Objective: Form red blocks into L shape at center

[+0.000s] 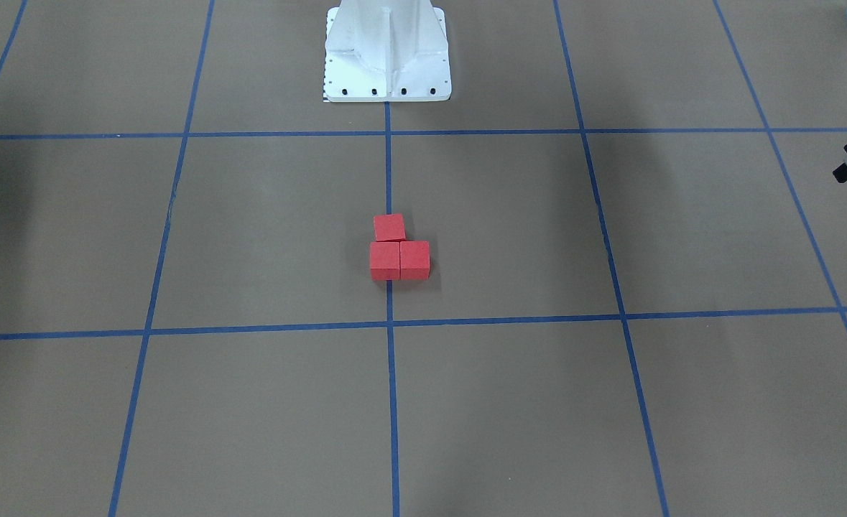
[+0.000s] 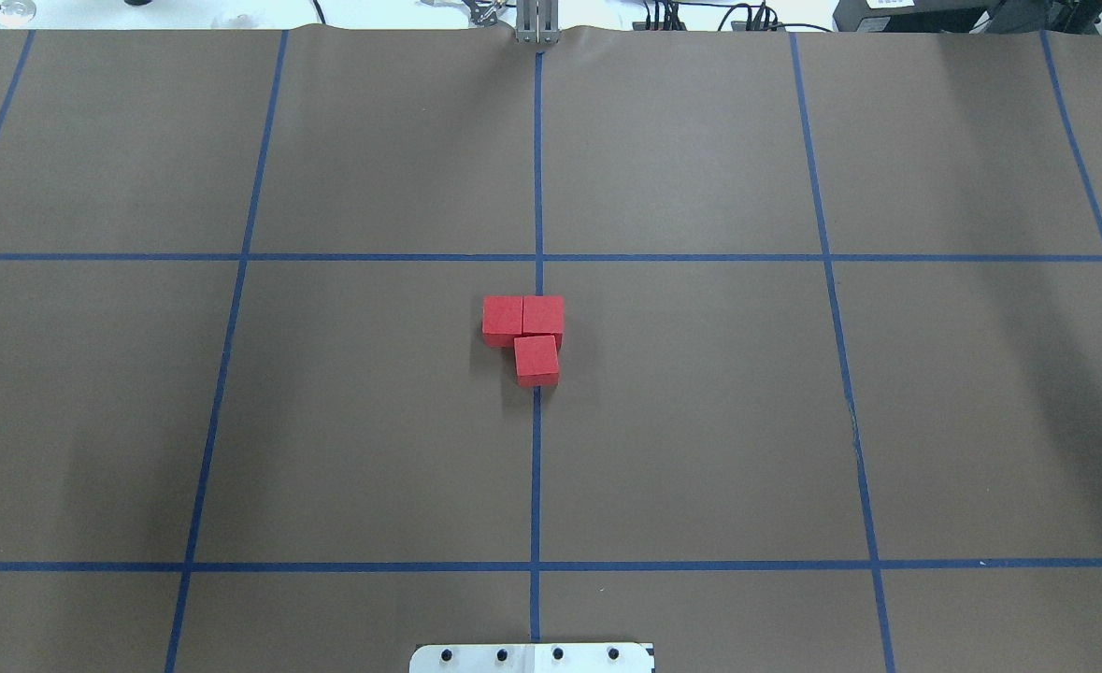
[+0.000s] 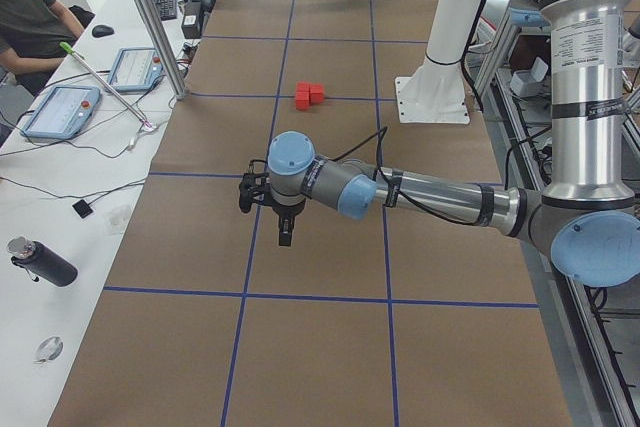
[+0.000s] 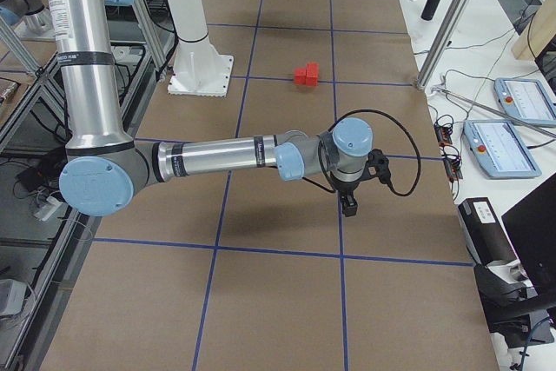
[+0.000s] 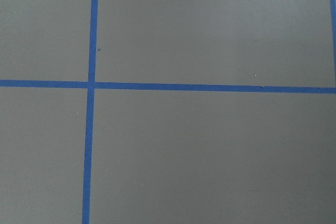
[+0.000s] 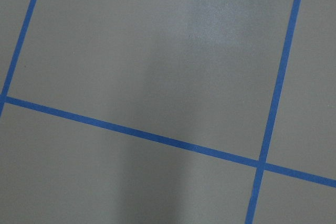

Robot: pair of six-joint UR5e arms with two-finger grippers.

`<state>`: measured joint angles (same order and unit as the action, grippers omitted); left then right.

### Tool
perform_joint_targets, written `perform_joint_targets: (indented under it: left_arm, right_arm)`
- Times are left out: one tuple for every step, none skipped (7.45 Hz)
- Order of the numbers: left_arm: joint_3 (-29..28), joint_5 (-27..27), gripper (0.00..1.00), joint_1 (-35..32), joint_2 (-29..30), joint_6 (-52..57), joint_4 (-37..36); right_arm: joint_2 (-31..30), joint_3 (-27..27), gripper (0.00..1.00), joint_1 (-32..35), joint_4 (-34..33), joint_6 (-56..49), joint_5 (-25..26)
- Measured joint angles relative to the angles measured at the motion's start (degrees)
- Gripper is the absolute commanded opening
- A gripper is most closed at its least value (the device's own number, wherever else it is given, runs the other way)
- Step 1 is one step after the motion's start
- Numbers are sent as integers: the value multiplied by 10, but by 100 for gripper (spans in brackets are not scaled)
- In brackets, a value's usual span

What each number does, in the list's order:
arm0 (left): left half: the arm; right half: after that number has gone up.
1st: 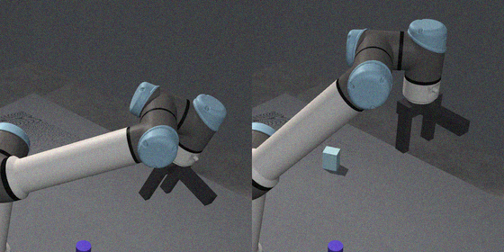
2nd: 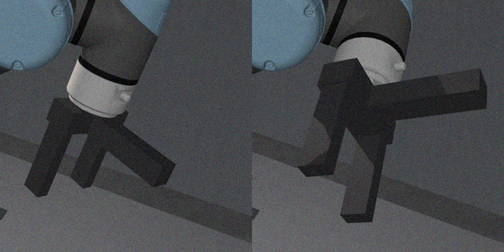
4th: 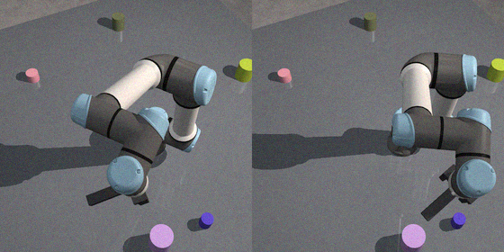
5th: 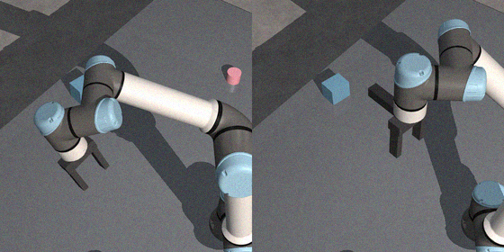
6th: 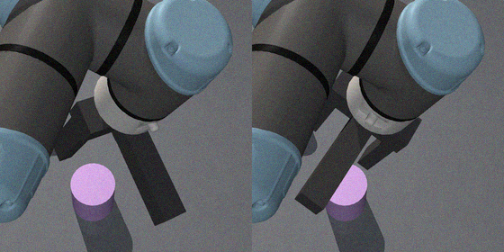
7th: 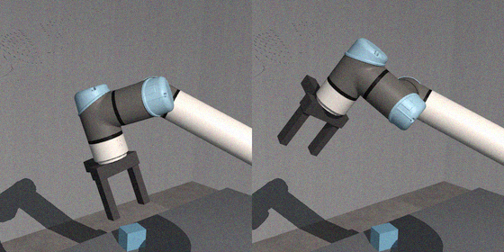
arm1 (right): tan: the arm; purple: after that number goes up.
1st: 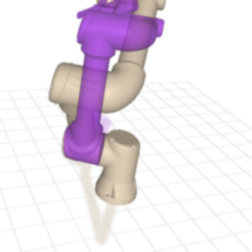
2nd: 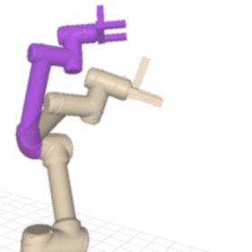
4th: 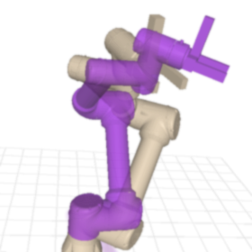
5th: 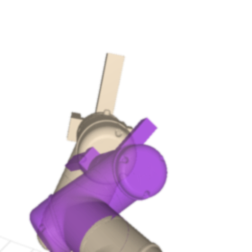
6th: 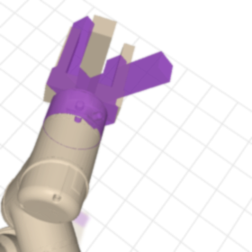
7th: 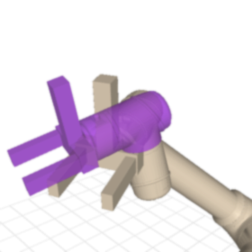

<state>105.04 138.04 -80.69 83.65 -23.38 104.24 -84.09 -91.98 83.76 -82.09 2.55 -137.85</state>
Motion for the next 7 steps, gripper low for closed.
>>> perform_joint_targets:
  left_arm:
    - [0,0,100,0,0,0,0]
    - [1,0,100,0,0,0,0]
    - [1,0,100,0,0,0,0]
    - [1,0,100,0,0,0,0]
    - [1,0,100,0,0,0,0]
    - [1,0,100,0,0,0,1]
    - [1,0,100,0,0,0,1]
  right_arm:
    - [0,0,100,0,0,0,0]
    - [0,1,100,0,0,0,0]
    - [0,0,100,0,1,0,0]
    - [0,0,100,0,1,0,0]
    - [0,0,100,0,1,0,0]
    - [0,0,100,0,2,-1,0]
    - [-1,0,100,0,6,-1,0]
